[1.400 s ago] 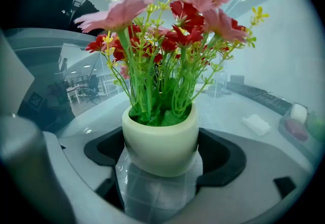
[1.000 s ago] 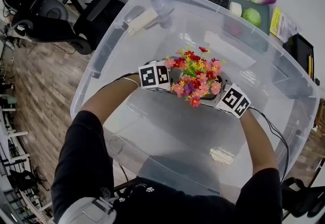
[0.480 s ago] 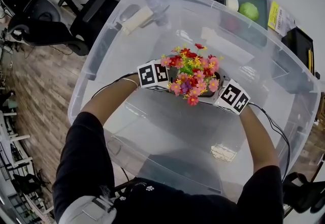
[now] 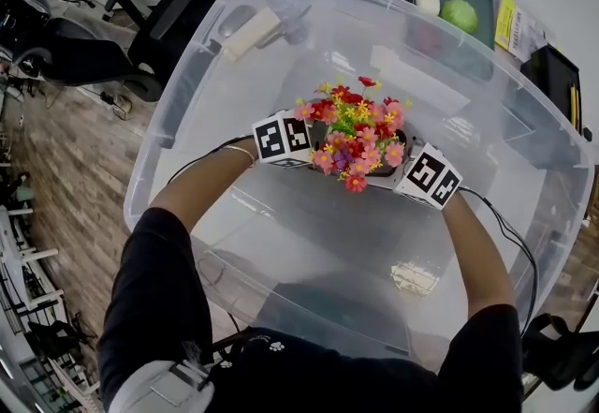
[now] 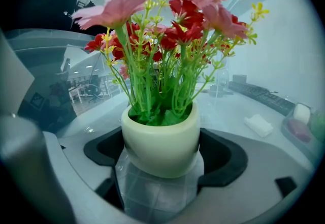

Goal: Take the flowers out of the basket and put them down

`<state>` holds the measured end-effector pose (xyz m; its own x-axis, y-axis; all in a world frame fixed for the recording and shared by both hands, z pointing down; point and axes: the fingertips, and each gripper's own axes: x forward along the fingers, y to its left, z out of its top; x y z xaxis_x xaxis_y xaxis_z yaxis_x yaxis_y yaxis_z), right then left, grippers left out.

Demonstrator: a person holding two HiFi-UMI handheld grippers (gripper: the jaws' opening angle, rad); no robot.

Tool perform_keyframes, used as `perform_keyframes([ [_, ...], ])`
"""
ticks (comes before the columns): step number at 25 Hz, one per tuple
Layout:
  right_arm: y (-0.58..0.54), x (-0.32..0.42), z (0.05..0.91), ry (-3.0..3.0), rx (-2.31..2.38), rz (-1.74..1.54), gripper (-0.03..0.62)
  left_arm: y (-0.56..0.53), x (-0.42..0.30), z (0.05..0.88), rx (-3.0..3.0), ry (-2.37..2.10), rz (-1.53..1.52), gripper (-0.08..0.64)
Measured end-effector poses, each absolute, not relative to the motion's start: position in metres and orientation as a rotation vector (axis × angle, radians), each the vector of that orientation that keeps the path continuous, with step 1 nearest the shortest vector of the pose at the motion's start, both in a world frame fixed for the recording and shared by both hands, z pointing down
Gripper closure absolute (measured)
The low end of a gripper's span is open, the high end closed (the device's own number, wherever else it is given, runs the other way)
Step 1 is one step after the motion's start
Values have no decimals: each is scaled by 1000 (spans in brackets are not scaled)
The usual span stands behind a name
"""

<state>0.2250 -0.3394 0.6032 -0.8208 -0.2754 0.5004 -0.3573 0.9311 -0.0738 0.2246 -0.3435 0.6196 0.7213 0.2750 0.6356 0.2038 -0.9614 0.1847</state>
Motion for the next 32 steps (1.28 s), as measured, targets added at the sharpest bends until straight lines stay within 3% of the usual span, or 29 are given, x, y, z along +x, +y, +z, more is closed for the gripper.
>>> perform_keyframes([
  [32,-336,224,597,-2619,468,218,137,-343,228,616,2808,399,1171,48],
])
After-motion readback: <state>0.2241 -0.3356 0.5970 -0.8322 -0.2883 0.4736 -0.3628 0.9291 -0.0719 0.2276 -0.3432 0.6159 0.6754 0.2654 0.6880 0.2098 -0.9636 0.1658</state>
